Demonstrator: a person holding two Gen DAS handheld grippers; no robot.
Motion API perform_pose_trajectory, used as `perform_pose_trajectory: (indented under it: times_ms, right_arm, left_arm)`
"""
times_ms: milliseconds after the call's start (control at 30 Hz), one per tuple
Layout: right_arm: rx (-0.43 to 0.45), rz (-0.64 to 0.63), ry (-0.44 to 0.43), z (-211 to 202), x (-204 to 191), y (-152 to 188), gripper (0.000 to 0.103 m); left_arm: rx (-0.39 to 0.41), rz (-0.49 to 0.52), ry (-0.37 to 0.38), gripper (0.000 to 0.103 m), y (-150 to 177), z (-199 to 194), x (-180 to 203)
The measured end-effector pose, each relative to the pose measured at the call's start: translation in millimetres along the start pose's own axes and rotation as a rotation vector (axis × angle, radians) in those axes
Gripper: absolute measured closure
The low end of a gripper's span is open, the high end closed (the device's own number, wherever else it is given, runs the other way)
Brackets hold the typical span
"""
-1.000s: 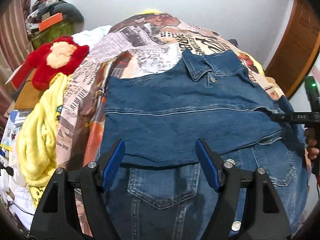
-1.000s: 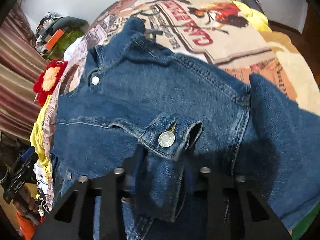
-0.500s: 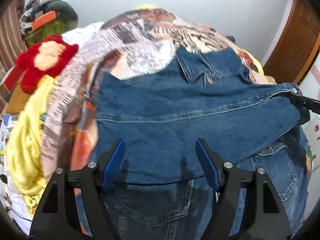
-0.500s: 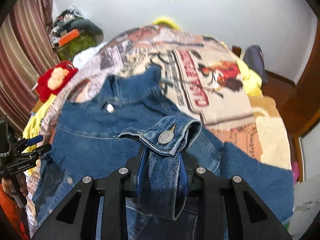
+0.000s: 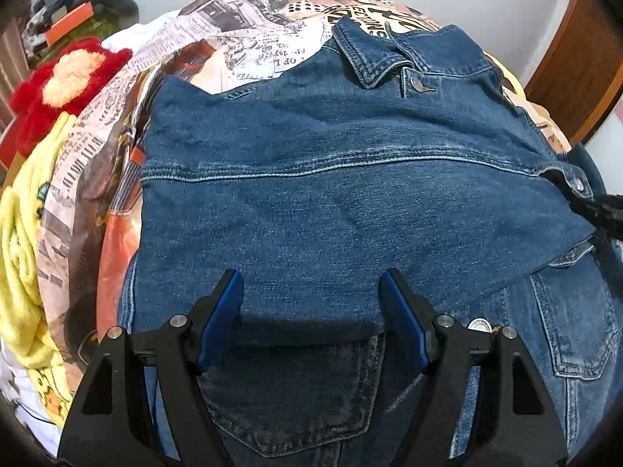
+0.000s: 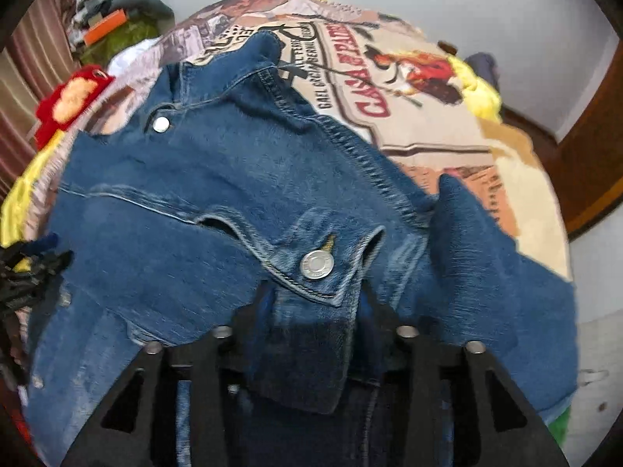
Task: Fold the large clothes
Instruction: 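Grasp the buttoned cuff of the other sleeve with the right gripper, then carry the sleeve across the jacket front toward the left gripper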
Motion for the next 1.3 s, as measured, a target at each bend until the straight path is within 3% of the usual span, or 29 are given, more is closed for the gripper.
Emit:
perform_pose_trajectory:
  times_ms: [67, 267, 400, 500, 633, 733, 1067, 1300]
  right_arm:
    - [0.011, -0.031, 0.035, -4, -2, 2, 0.046]
    - [0.042, -0.055, -0.011, -38, -4, 10, 0.046]
    - [0.127, -0.021, -0.045, -80, 4, 10, 0.045]
    - [0.209, 0.028, -0.033, -116, 26, 11, 0.045]
    - [0.267, 0.107, -0.016, -147, 63, 20, 0.035]
    - [0.295, 0.163, 0.03, -161, 92, 32, 0.034]
    - [0.211, 0.462, 0.11, -152, 205, 111, 0.034]
    - [0.119, 0.739, -0.001, -110, 262, 162, 0.034]
  left_arm:
    - [-0.005, -0.014, 0.006, 0.03, 1, 0, -1]
    - [-0.002, 0.004, -0.037, 0.03, -3, -8, 3]
    - [0.037, 0.007, -0.046, 0.03, -14, -27, 7]
    - [0.09, 0.024, -0.037, 0.03, -28, -50, 16]
    - [0.161, 0.069, -0.013, 0.03, -45, -77, 38]
    - [0.198, 0.117, 0.0, 0.03, -58, -90, 60]
    - [0.197, 0.232, 0.126, 0.03, -72, -82, 144]
    - [0.126, 0.293, 0.171, 0.03, -55, -54, 188]
Point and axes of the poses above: each gripper's, at about its wrist camera, not at the fingertips, and z roughly the way its jaws point, x to its right, y to its underside, the point moved 4 cm from there along z, roughly the way its jaws point, and after that the axes turned 3 degrees about -y, right-handed, at the moved point
